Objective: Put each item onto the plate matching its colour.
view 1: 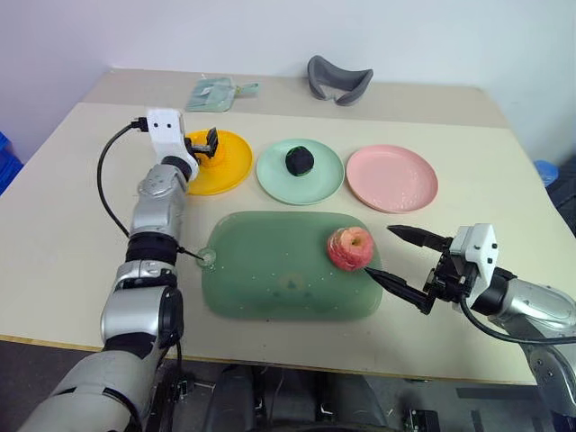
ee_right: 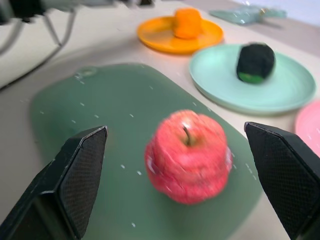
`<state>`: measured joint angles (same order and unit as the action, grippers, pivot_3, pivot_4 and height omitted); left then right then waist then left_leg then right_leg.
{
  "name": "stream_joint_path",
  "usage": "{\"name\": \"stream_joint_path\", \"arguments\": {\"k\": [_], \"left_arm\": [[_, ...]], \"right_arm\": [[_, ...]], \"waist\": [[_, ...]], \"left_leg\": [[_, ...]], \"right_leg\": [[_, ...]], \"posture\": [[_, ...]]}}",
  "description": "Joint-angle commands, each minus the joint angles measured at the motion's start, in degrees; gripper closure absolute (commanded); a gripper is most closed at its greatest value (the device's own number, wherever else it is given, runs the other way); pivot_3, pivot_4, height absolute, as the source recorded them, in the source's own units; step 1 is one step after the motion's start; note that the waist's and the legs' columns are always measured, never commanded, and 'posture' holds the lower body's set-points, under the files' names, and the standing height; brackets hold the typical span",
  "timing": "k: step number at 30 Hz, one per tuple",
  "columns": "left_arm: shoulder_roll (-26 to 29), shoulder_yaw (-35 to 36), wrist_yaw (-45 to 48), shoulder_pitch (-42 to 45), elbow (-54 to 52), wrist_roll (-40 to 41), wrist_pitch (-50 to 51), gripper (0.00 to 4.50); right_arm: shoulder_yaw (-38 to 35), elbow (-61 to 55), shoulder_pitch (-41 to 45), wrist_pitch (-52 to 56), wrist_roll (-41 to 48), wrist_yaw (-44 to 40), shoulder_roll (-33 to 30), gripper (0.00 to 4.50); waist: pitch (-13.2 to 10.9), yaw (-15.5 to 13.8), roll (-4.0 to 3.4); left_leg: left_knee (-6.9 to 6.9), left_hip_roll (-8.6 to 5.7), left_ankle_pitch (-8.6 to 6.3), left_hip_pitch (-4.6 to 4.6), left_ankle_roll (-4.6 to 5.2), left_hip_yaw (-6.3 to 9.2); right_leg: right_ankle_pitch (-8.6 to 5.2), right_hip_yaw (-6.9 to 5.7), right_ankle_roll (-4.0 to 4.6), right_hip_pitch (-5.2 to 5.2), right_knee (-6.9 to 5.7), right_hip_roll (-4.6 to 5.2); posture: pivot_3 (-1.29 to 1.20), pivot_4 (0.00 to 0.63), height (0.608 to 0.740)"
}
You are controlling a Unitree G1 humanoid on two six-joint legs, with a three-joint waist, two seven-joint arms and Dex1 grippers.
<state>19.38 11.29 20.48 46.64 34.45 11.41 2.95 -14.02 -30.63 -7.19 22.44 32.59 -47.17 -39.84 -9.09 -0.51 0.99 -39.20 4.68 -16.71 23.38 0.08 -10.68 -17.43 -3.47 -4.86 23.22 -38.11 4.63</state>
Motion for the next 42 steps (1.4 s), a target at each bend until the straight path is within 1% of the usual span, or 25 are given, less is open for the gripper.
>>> {"name": "stream_joint_path", "arguments": {"k": [1,4,9,19,25,26,28,29,30,31,34,39,42], "left_arm": [[3.58,-2.75,15.95,-6.12,-13.39,5.72,0.48,0.06],[7.33,-3.51,29.36,-11.44,-20.51,12.11,3.66,0.06],[11.42,-4.66,39.67,-15.99,-28.9,17.45,8.49,0.06],[10.78,-6.74,39.03,-20.16,-36.92,17.89,12.02,0.06],[11.25,-6.24,39.15,-21.98,-40.27,19.05,13.42,0.06],[11.61,-6.02,39.83,-22.45,-40.82,19.63,13.71,0.02],[12.27,-5.69,40.76,-23.2,-41.63,20.54,13.92,0.0],[12.68,-5.39,41.32,-23.64,-42.14,21.39,14.24,0.0],[13.08,-5.11,41.82,-24.07,-42.64,22.15,14.55,0.0],[13.65,-4.77,42.73,-24.65,-43.18,22.92,14.58,0.0],[15.9,-4.21,45.56,-26.27,-44.34,24.65,14.97,0.0],[18.93,-4.32,48.37,-27.18,-45.24,25.76,16.13,0.0],[19.68,-4.65,49.05,-27.0,-45.76,25.61,16.41,0.0]], "right_arm": [[2.81,1.4,3.21,0.69,-2.39,2.01,0.16,0.0],[6.77,3.7,6.91,1.7,-4.38,3.75,1.58,0.0],[11.45,6.34,10.53,2.34,-5.42,3.09,3.08,0.0],[15.11,11.86,14.93,1.15,-7.72,2.19,4.47,0.0],[15.12,13.35,17.11,1.9,-7.8,1.68,5.34,0.0],[15.02,13.37,17.39,2.26,-7.55,1.59,5.37,0.26],[14.82,13.35,17.75,2.69,-7.36,1.51,5.39,0.93],[14.68,13.28,17.88,2.84,-7.32,1.52,5.35,1.36],[14.51,13.14,17.96,2.92,-7.32,1.57,5.31,1.88],[14.23,12.99,18.12,2.89,-7.38,1.8,5.32,2.09],[13.07,13.08,19.37,3.03,-6.75,2.3,5.63,2.09],[11.45,17.26,24.87,2.21,-6.96,3.27,6.11,2.09],[10.92,27.21,32.69,-1.46,-10.61,4.67,6.18,2.09]], "waist": [[0.01,0.23,-0.01],[0.01,0.27,-0.01],[0.01,-0.14,-0.02],[0.02,0.09,-0.02],[0.02,0.08,-0.02],[0.02,0.05,-0.02],[0.02,0.07,-0.02],[0.02,0.06,-0.02],[0.02,0.06,-0.03],[0.02,0.06,-0.03],[0.02,0.15,-0.03],[0.01,0.35,-0.04],[0.01,0.34,-0.05]], "left_leg": [[0.0,0.02,0.0,0.0,0.0,-0.01],[-0.02,0.04,0.01,0.0,-0.01,-0.02],[-0.04,0.03,0.01,0.01,-0.01,-0.01],[-0.03,0.03,0.0,0.01,-0.01,0.03],[-0.02,0.03,0.0,0.0,0.0,0.02],[-0.03,0.03,0.0,0.0,0.0,0.02],[-0.02,0.03,0.0,0.0,0.0,0.02],[-0.02,0.03,0.0,0.0,0.0,0.02],[-0.02,0.03,0.0,0.01,0.0,0.02],[-0.02,0.03,0.0,0.01,0.0,0.02],[-0.02,0.04,0.0,0.01,0.0,0.01],[-0.01,0.04,0.0,0.01,0.0,0.01],[0.01,0.04,0.0,0.01,0.0,0.0]], "right_leg": [[0.0,0.01,0.0,0.01,0.0,-0.01],[0.0,0.01,0.01,0.01,-0.02,-0.02],[0.0,0.01,0.01,0.0,-0.01,0.0],[0.0,0.02,0.01,-0.01,-0.01,0.0],[0.0,0.04,0.01,0.0,-0.01,0.01],[0.0,0.04,0.01,0.0,-0.01,0.0],[0.0,0.04,0.01,0.0,-0.01,0.01],[0.0,0.05,0.01,0.01,-0.01,0.01],[0.0,0.05,0.01,0.01,-0.01,0.01],[0.0,0.04,0.01,0.01,-0.01,0.01],[0.0,0.05,0.02,0.02,-0.01,0.01],[0.0,0.05,0.02,0.03,-0.02,0.01],[0.0,0.05,0.02,0.04,0.0,0.01]], "posture": [[0.0,0.15,0.74],[0.0,0.15,0.74],[0.0,0.15,0.74],[0.0,0.15,0.74],[0.0,0.15,0.74],[0.0,0.15,0.74],[0.0,0.15,0.74],[0.0,0.15,0.74],[0.0,0.15,0.74],[0.0,0.15,0.74],[0.0,0.15,0.74],[0.0,0.15,0.74],[0.0,0.15,0.74]]}}
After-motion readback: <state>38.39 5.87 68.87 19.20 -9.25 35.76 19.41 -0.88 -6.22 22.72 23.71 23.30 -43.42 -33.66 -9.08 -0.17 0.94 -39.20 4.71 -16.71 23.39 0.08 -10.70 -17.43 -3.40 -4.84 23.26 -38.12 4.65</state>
